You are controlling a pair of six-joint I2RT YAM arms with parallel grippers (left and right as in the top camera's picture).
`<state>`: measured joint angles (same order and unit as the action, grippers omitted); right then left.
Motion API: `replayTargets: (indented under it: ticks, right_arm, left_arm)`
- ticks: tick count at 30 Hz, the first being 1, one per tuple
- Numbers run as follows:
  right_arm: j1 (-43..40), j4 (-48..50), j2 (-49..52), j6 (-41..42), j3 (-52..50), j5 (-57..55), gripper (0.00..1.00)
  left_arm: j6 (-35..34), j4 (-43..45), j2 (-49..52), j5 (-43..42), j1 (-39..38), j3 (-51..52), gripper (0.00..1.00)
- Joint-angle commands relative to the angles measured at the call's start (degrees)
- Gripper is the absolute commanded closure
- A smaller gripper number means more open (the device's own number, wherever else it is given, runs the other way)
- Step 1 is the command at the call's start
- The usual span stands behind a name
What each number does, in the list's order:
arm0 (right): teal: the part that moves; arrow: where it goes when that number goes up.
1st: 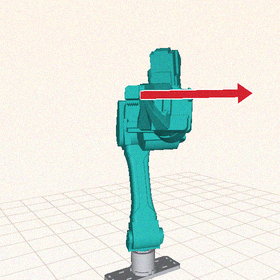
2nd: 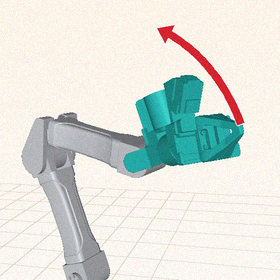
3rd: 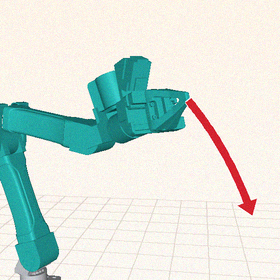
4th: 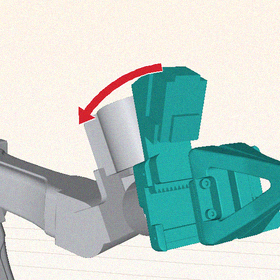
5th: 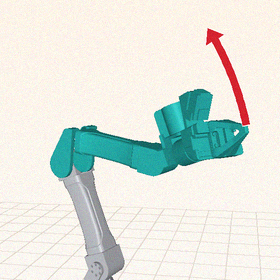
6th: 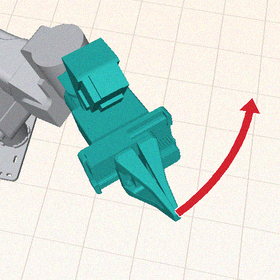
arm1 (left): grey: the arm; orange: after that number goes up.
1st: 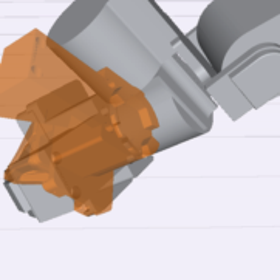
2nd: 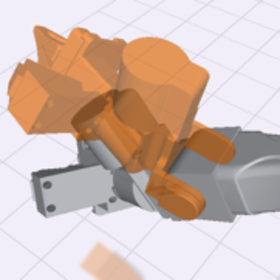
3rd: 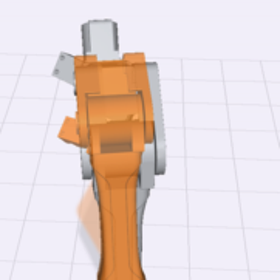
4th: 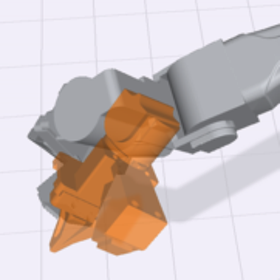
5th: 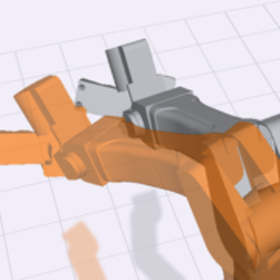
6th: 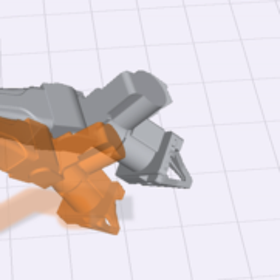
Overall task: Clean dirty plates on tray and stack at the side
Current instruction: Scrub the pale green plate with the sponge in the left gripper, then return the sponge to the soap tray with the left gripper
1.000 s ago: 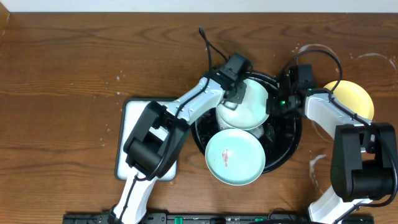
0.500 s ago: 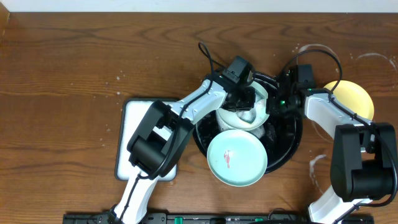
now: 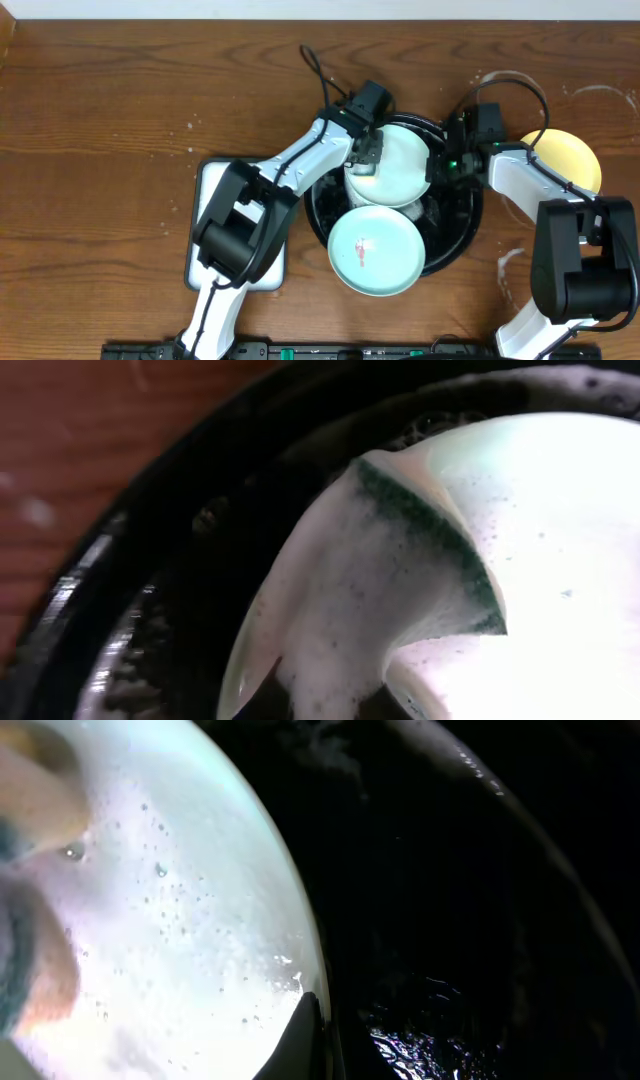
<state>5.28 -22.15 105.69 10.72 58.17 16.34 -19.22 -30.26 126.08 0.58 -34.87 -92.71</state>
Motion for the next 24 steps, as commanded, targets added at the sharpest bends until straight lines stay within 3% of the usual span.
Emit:
replayTargets:
  ticks: [1,5,18,24]
  right_arm:
    - [-0.68,-1.22,1.05,-0.48,-1.22,-4.52,0.99]
    - [-0.68,-1.25,1.05,-0.50,-1.22,-4.55,0.99]
    - [-0.68,-1.25,1.05,-0.50,-1.22,-4.55,0.99]
    - [-0.68,-1.20,1.05,-0.50,-1.22,-4.57,0.99]
  left_arm:
    - [8.37,-0.15,4.22,25.70,2.34,2.67,0.93]
    - [11.74,1.73,4.22,27.80,0.20,2.67,0.92]
    - [7.63,-1.05,-0.35,26.88,-2.12,2.08,0.92]
    - [3.82,-3.76,-11.82,16.70,1.29,2.08,0.92]
